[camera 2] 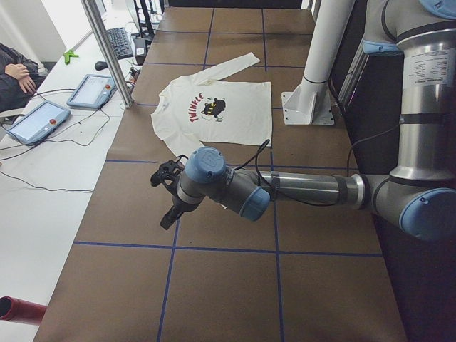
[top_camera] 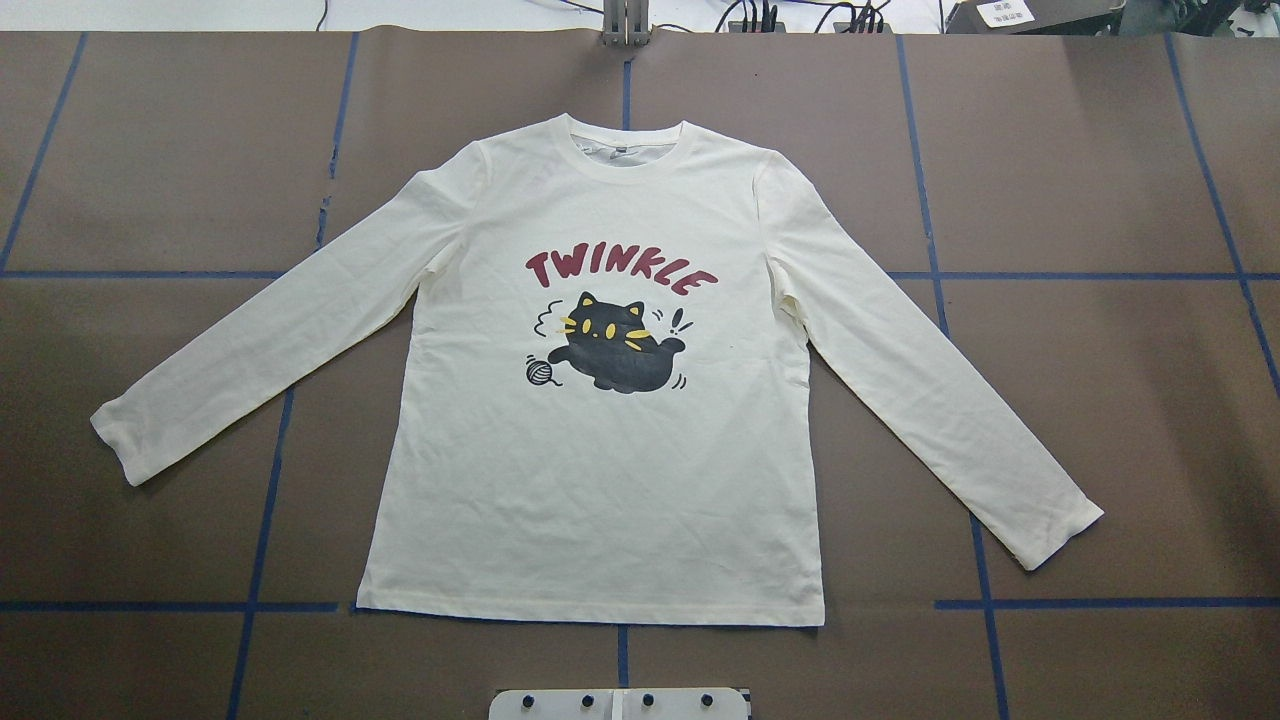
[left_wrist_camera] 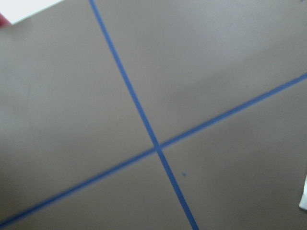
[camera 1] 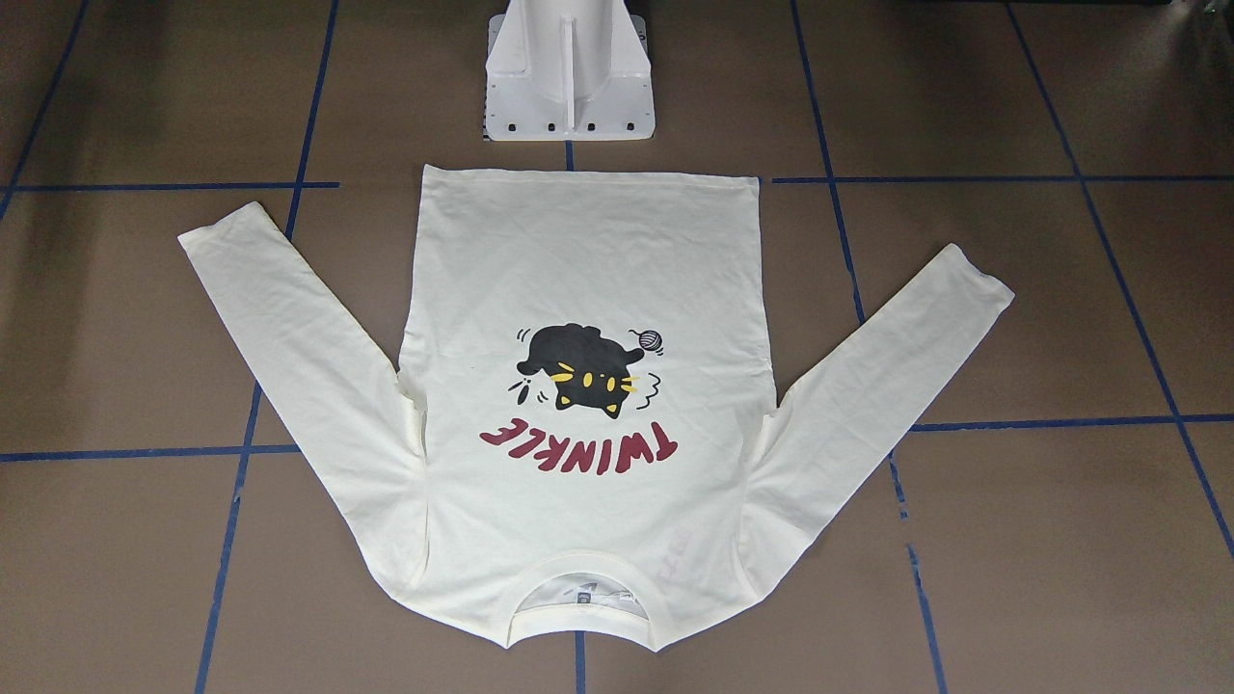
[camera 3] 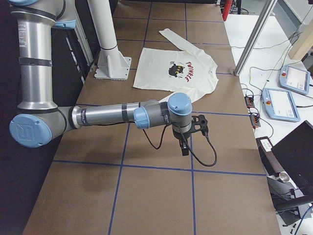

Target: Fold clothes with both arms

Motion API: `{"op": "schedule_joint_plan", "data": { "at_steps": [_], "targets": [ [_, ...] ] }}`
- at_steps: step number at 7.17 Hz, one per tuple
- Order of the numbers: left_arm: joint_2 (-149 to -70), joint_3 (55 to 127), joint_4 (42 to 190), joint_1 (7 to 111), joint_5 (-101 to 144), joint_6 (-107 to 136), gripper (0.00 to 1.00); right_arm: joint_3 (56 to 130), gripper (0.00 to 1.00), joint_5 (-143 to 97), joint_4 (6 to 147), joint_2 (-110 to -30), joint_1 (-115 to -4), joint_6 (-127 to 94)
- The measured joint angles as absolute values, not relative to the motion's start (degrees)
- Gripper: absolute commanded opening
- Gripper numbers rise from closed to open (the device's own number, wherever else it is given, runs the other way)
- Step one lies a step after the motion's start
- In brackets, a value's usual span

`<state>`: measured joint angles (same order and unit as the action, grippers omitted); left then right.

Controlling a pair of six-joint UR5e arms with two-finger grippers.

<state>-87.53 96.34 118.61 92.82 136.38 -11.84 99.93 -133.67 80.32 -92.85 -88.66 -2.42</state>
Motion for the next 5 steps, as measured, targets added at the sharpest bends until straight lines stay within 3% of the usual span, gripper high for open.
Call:
{"op": "schedule_joint_plan", "data": {
  "at_steps": [4, 5],
  "targets": [
    [-89.26, 97.07, 120.47, 92.73, 136.49, -11.77, 1.00, 99.99, 0.98, -134.11, 56.10, -98.01, -79.83, -22.60],
    [-89.33, 97.10, 120.49, 92.73, 136.49, -11.77, 1.00, 100.08, 0.89, -132.30, 47.74, -100.48, -74.86, -32.41]
  ]
}}
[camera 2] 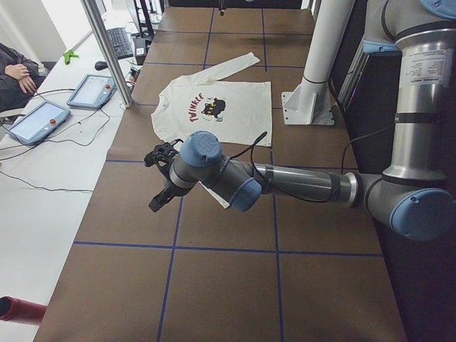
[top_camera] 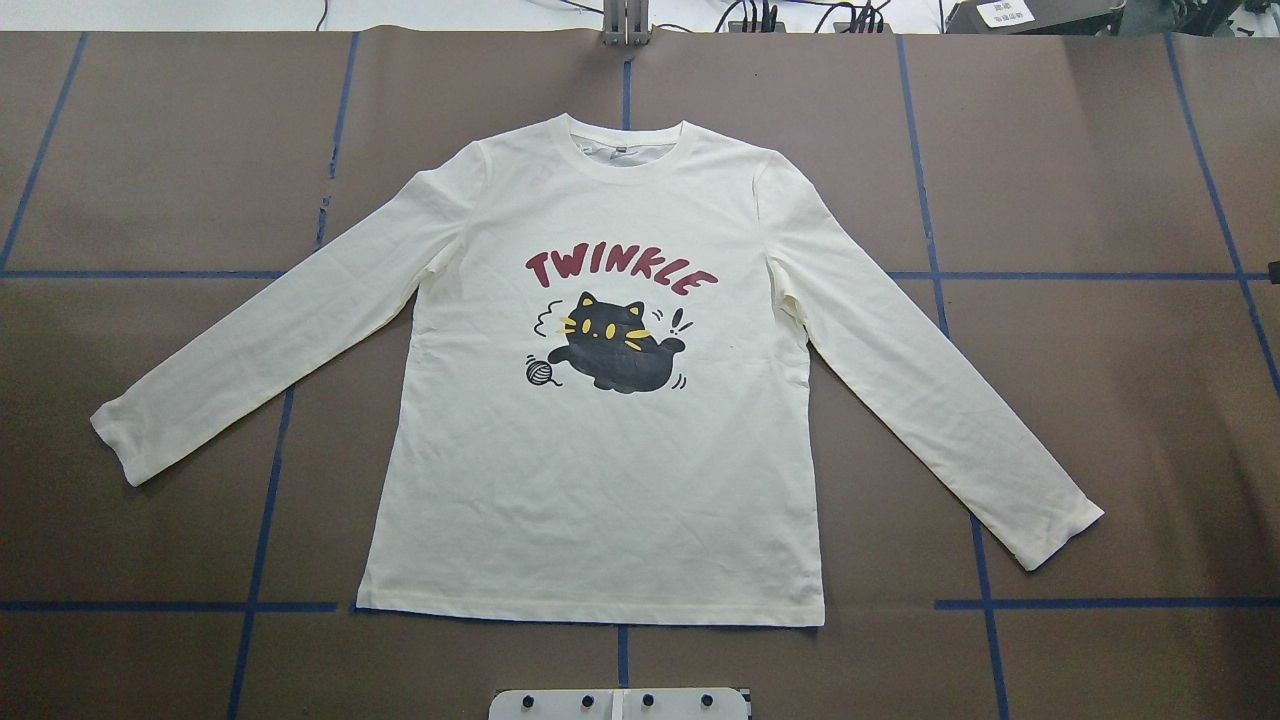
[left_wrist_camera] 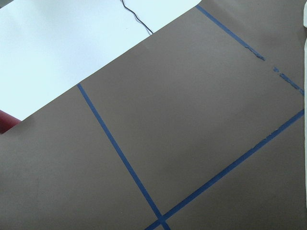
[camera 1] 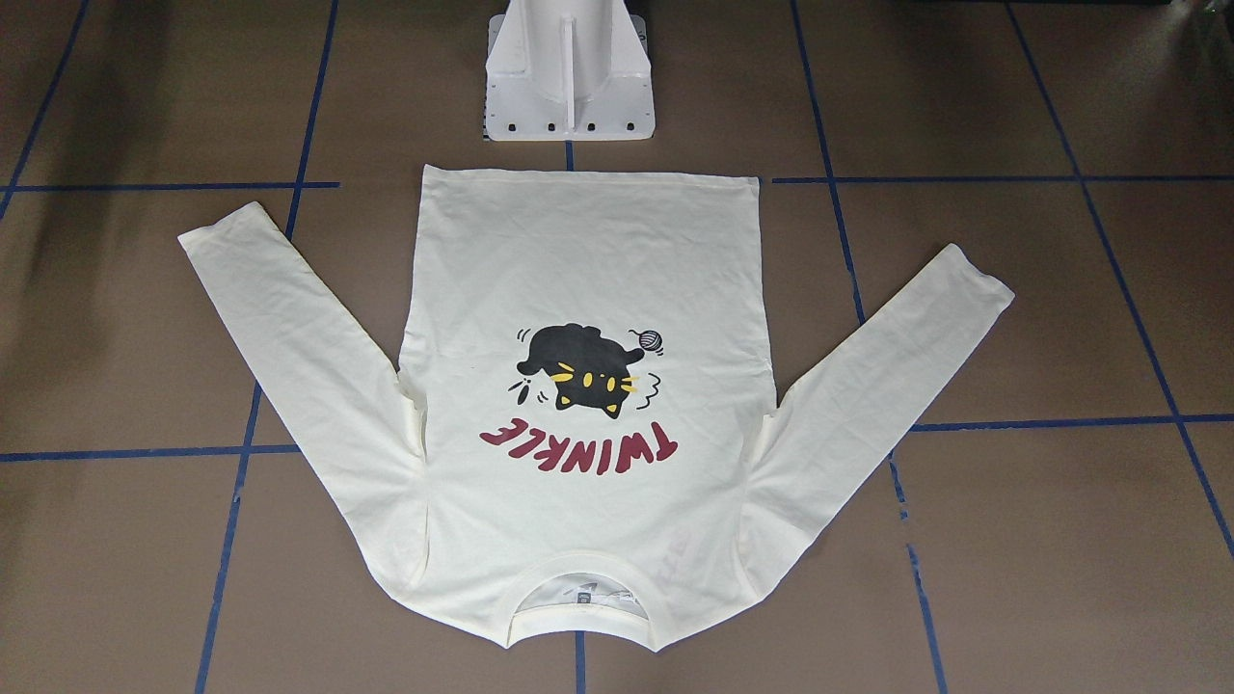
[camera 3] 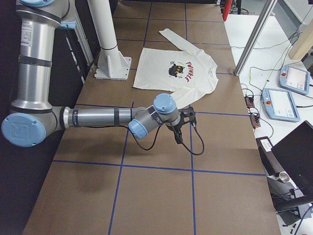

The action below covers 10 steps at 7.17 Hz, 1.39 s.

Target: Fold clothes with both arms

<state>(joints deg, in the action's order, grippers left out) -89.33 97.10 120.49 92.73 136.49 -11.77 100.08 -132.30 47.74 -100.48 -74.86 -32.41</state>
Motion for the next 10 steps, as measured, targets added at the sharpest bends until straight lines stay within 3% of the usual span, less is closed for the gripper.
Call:
{"op": "schedule_joint_plan", "data": {
  "at_steps": [2, 5, 10],
  "targets": [
    [-89.38, 97.12, 120.50, 92.73, 136.50, -11.83, 1.00, 101.71, 0.76, -123.95, 35.94, -105.98, -62.87, -51.74],
    [-89.31, 97.07, 120.52, 92.77, 136.49, -11.86, 1.00, 108.98, 0.64, -113.87, 33.68, -112.83, -48.40, -67.24],
    [-89.30, 96.96, 120.59, 92.79, 136.49, -11.86, 1.00, 111.34, 0.62, -102.11, 39.63, -113.53, -33.75, -73.68]
  ]
}}
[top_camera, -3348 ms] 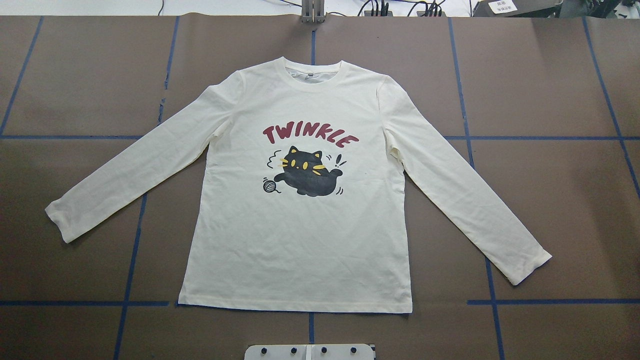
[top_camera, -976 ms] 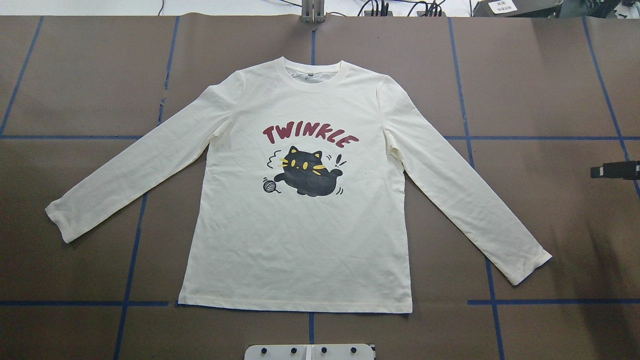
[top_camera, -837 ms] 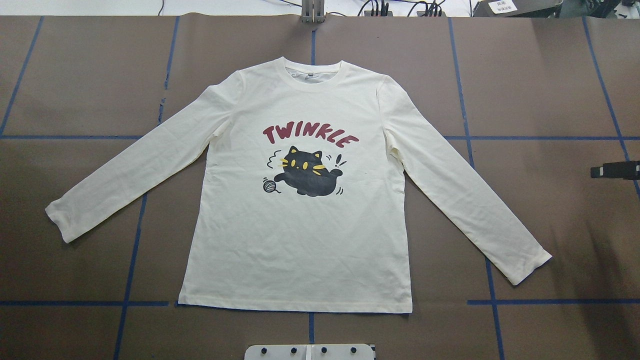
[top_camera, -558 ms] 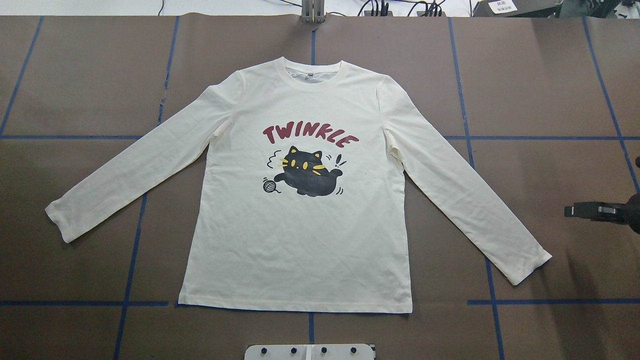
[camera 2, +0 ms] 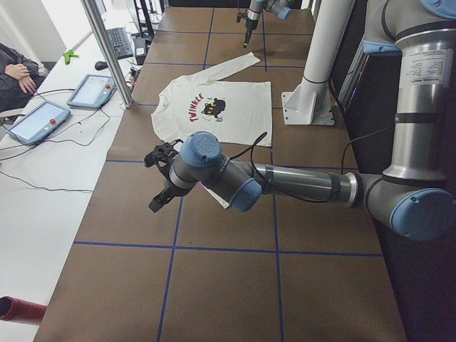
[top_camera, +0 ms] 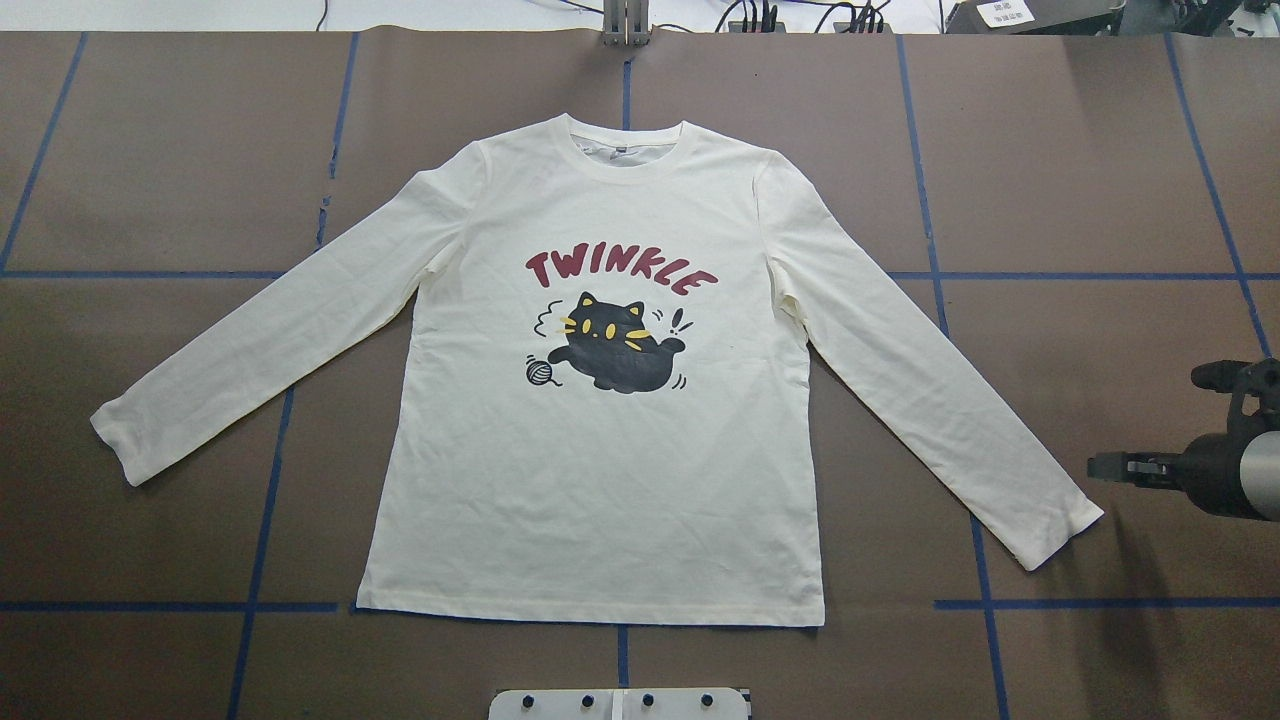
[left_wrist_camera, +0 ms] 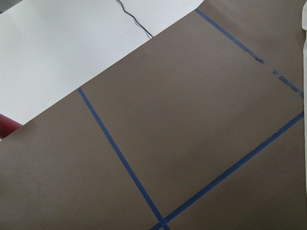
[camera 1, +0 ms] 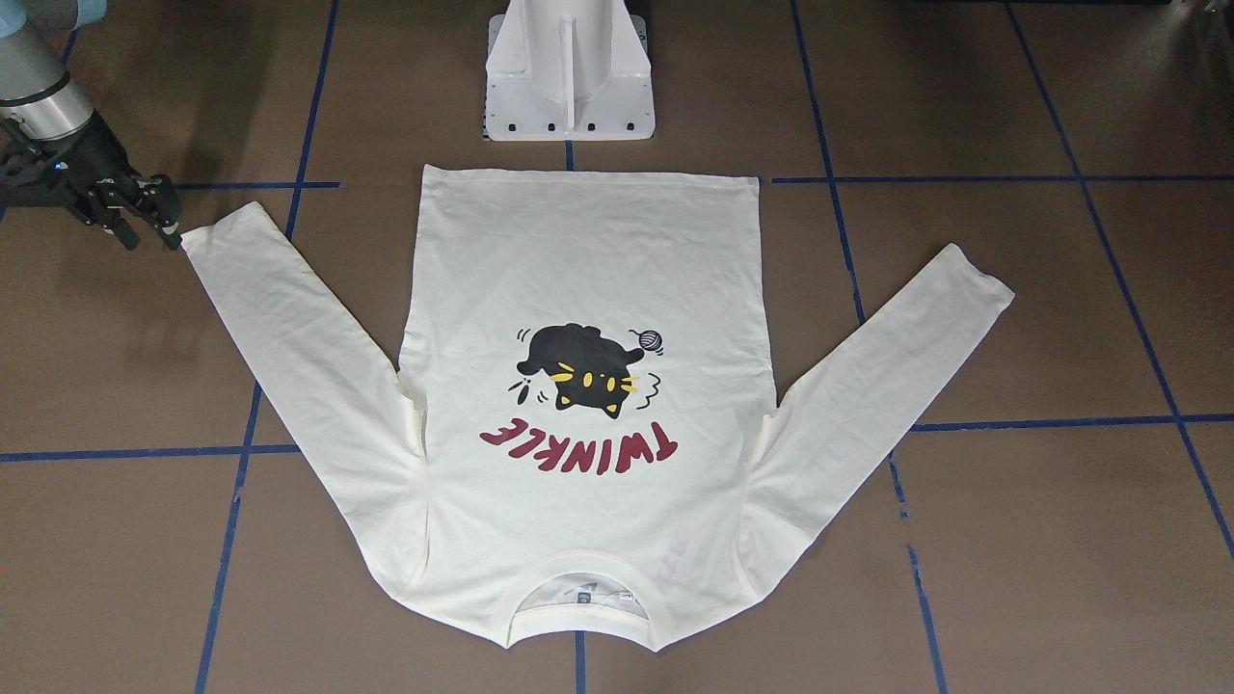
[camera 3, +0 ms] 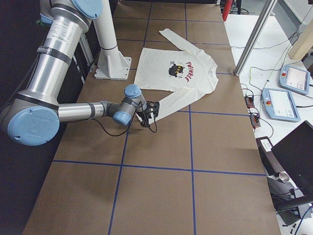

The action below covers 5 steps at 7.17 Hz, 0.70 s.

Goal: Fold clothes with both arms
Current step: 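Move the right gripper to the cuff of the sleeve nearest it and grasp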

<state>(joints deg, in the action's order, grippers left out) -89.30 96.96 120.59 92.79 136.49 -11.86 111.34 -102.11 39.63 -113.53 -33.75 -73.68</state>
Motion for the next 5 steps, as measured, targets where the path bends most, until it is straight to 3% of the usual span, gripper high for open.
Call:
{"op": "schedule_joint_plan", "data": {
  "at_steps": [5],
  "targets": [
    [-89.24, 96.92, 120.59, 92.88, 136.49, -11.94, 1.00, 110.91, 0.59, -97.77, 40.22, -113.62, -26.39, -78.63]
  ]
}}
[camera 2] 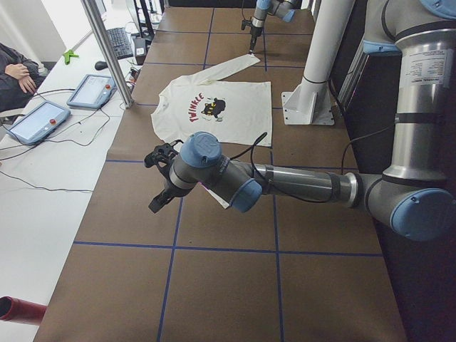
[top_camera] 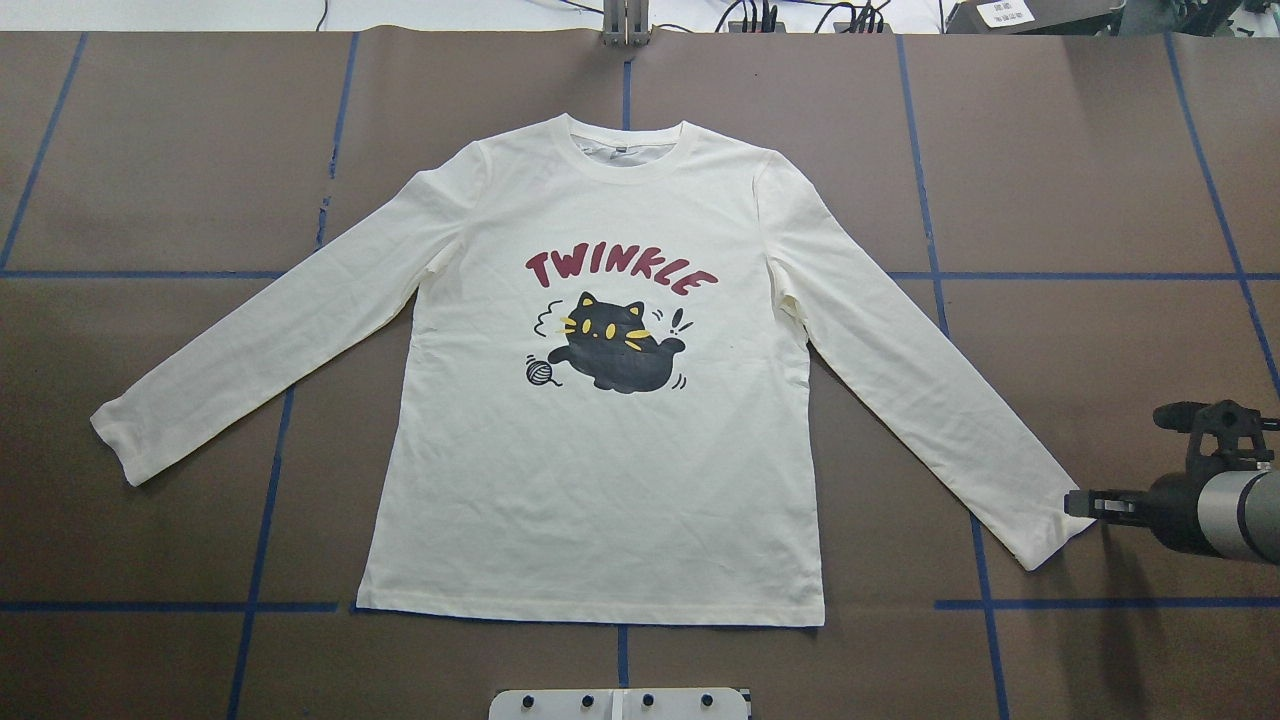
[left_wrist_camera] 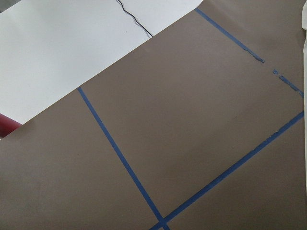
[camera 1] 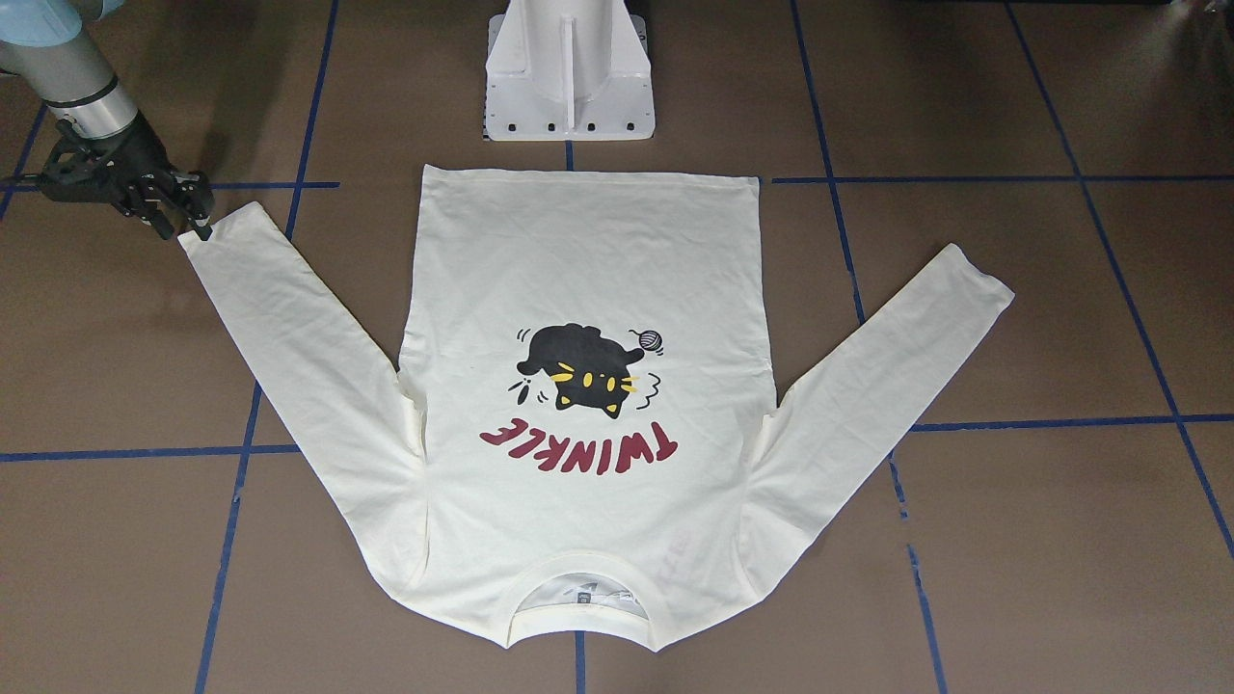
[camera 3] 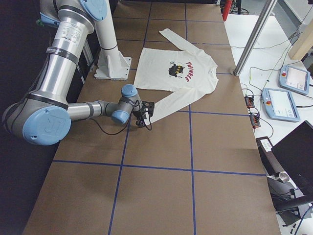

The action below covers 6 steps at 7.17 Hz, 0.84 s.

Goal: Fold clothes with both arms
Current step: 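Move the right gripper to the cuff of the sleeve nearest it and grasp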

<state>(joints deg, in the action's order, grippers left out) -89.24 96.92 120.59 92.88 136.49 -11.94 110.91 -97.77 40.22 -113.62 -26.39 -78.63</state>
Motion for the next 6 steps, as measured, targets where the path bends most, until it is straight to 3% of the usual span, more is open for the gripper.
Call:
{"op": "schedule_joint_plan", "data": {
  "at_steps": [2, 4, 5, 6],
  "targets": [
    [-89.18, 96.94, 120.59, 92.90, 136.49, -12.01, 1.00, 110.29, 0.57, -96.80, 40.25, -113.42, -25.71, -79.10],
    [-89.17, 96.94, 120.77, 92.90, 136.50, -12.02, 1.00, 109.93, 0.24, -96.44, 40.21, -113.22, -25.44, -79.86],
    [-89.15, 96.94, 121.07, 92.90, 136.49, -12.00, 1.00, 109.83, 0.00, -96.23, 40.14, -113.14, -25.29, -80.76],
    [-89.13, 96.94, 121.24, 92.90, 136.49, -12.02, 1.00, 109.80, 0.00, -95.91, 40.10, -113.08, -25.09, -81.41]
  ]
}}
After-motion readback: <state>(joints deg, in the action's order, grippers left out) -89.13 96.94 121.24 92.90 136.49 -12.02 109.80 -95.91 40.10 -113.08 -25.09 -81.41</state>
